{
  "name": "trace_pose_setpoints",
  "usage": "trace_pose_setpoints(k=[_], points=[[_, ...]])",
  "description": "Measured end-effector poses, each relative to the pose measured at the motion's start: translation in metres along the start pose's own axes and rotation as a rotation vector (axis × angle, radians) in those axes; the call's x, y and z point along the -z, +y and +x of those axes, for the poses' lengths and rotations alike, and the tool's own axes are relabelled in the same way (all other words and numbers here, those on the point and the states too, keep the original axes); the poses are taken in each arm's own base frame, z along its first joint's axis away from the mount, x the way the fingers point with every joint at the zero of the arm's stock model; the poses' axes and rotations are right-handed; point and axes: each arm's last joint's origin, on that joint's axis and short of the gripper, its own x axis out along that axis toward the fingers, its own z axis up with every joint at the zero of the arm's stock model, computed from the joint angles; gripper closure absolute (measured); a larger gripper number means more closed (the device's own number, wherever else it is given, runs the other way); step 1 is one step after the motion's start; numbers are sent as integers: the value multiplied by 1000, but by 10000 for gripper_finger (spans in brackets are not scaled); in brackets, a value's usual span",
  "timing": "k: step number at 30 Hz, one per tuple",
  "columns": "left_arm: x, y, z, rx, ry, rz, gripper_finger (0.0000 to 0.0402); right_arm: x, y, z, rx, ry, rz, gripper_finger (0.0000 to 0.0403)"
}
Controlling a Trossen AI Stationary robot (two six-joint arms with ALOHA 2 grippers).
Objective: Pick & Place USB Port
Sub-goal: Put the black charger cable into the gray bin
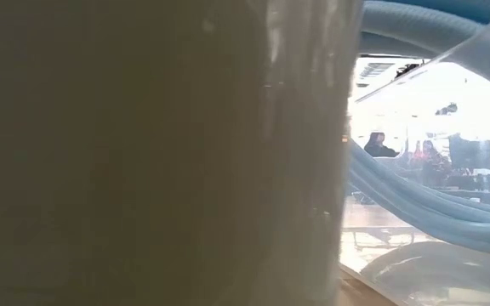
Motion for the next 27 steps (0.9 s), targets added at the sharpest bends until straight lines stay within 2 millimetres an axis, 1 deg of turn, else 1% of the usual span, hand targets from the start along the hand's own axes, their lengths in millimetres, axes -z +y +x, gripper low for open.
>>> trace_pose_setpoints(k=[7,11,13,17,24,27], points=[[0,0,0,0,0,0,204,-4,-6,12,-28,4,-5,221],[0,0,0,0,0,0,204,-6,-12,21,-73,24,12,243],[0,0,0,0,1,1,204,-7,-15,23,-71,31,20,271],[0,0,0,0,0,16,204,-7,-16,22,-59,29,-23,369],[0,0,0,0,0,51,204,-6,-11,16,-73,-8,-71,371],[0,0,0,-11,-9,9,204,-6,-6,12,-97,-60,-88,371]])
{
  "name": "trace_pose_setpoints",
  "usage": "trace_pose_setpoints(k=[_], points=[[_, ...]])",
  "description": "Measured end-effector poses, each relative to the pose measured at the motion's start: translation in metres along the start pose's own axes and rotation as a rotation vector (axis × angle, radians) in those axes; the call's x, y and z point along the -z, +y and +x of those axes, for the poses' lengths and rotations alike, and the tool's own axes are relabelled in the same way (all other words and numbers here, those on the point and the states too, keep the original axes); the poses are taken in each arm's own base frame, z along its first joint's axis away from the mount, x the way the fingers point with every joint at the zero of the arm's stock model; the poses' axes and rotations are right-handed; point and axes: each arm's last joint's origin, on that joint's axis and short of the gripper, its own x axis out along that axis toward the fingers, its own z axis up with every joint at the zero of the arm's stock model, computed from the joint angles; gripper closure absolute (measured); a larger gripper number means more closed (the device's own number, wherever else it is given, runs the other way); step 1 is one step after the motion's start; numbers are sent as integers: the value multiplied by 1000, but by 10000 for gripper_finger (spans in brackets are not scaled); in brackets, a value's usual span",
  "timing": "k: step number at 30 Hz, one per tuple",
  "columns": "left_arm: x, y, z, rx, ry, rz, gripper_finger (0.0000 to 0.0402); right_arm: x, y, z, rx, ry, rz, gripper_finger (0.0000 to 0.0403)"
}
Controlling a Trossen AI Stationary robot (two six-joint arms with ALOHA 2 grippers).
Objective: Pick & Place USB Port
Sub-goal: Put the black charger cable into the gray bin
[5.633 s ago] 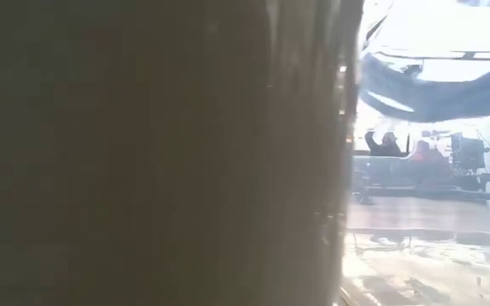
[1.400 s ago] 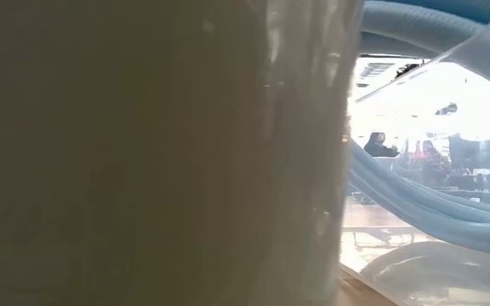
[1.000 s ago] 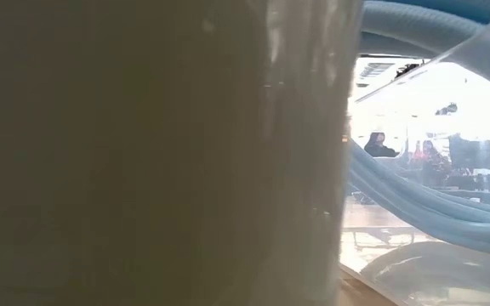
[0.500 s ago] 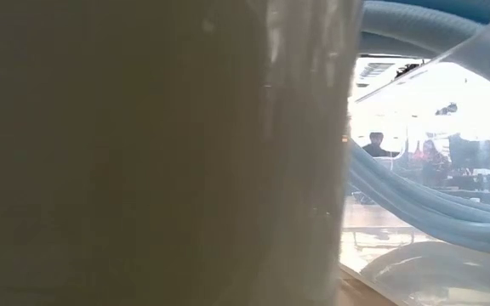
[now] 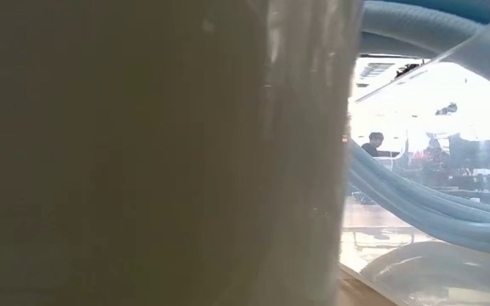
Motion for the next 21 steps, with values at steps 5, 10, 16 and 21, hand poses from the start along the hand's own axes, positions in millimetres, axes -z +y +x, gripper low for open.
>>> trace_pose_setpoints(k=[5,10,16,21], points=[[-10,-2,0,-12,-128,-11,204,-7,17,-14,-47,-93,-72,371],[-28,-7,-5,21,-324,5,204,-25,37,-43,-25,-225,-182,371],[-38,-10,-8,40,-389,13,204,-54,58,-92,27,-359,-311,371],[-51,-15,-8,76,-374,-3,204,-74,80,-134,-34,-492,-438,371]])
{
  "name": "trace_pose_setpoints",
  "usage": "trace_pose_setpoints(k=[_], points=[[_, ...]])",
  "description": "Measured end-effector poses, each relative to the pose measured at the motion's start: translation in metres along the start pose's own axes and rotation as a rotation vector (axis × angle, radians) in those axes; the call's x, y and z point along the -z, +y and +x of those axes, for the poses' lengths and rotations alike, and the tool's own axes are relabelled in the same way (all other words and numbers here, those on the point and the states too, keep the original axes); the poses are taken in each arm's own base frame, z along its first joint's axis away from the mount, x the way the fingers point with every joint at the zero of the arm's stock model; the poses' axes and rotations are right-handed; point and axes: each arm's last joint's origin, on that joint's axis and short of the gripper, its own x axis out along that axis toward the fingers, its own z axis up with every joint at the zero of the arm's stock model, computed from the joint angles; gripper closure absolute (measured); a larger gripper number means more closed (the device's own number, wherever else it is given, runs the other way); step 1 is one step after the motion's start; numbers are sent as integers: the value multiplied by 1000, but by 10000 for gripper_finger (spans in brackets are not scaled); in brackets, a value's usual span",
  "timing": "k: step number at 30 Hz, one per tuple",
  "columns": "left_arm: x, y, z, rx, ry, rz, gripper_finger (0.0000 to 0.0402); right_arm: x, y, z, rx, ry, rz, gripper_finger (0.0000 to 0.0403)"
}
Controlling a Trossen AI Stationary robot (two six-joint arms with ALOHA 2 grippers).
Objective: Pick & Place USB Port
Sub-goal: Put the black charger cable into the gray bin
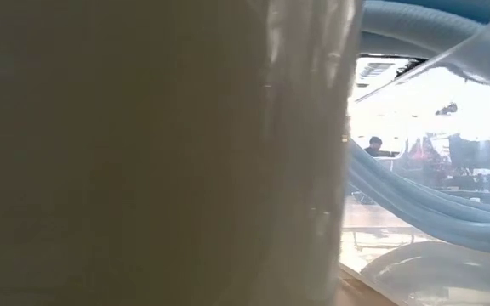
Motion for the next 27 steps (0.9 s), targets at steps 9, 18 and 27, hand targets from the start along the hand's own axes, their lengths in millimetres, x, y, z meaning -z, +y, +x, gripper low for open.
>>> trace_pose_setpoints(k=[9,18,27], points=[[-37,-16,44,135,129,74,204,-75,8,-38,-200,-324,-175,371],[-62,-31,122,399,233,178,204,-100,9,-46,-349,-460,-279,371],[-41,-25,167,456,389,172,204,-109,12,-56,-353,-570,-407,371]])
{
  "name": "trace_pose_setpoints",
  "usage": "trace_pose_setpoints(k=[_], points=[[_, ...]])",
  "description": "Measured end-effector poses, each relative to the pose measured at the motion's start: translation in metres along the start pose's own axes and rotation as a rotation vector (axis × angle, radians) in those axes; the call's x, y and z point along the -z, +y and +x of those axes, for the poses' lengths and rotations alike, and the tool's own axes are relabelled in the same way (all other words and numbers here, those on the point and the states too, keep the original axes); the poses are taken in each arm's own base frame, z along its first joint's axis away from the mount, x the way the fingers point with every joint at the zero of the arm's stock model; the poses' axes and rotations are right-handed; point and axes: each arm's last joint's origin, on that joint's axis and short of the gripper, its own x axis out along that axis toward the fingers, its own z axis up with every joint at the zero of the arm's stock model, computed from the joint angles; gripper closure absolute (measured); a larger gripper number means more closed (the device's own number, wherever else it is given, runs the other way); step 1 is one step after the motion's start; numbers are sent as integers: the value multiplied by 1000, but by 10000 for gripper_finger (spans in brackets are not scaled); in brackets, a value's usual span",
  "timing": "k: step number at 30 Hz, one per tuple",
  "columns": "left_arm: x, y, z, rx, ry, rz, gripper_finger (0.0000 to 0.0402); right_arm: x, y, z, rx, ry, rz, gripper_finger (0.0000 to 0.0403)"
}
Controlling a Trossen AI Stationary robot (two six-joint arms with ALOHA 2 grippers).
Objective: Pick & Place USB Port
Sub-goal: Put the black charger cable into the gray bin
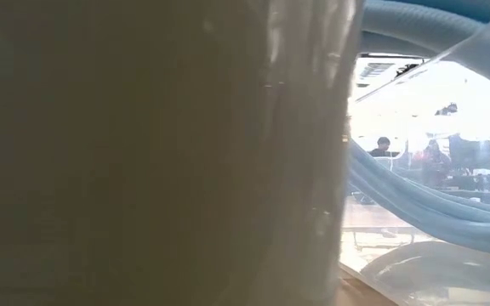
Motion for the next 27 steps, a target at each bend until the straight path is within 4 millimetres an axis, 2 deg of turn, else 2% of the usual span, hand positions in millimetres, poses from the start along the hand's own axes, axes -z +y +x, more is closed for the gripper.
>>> trace_pose_setpoints(k=[8,18,27], points=[[6,9,11,-60,-10,-44,204,-28,6,-16,-16,-98,-105,371],[6,15,15,-176,-62,-114,204,-27,0,-11,-34,-86,-159,371],[12,22,27,-148,-102,-152,204,-31,-15,-9,-38,-97,-167,371]])
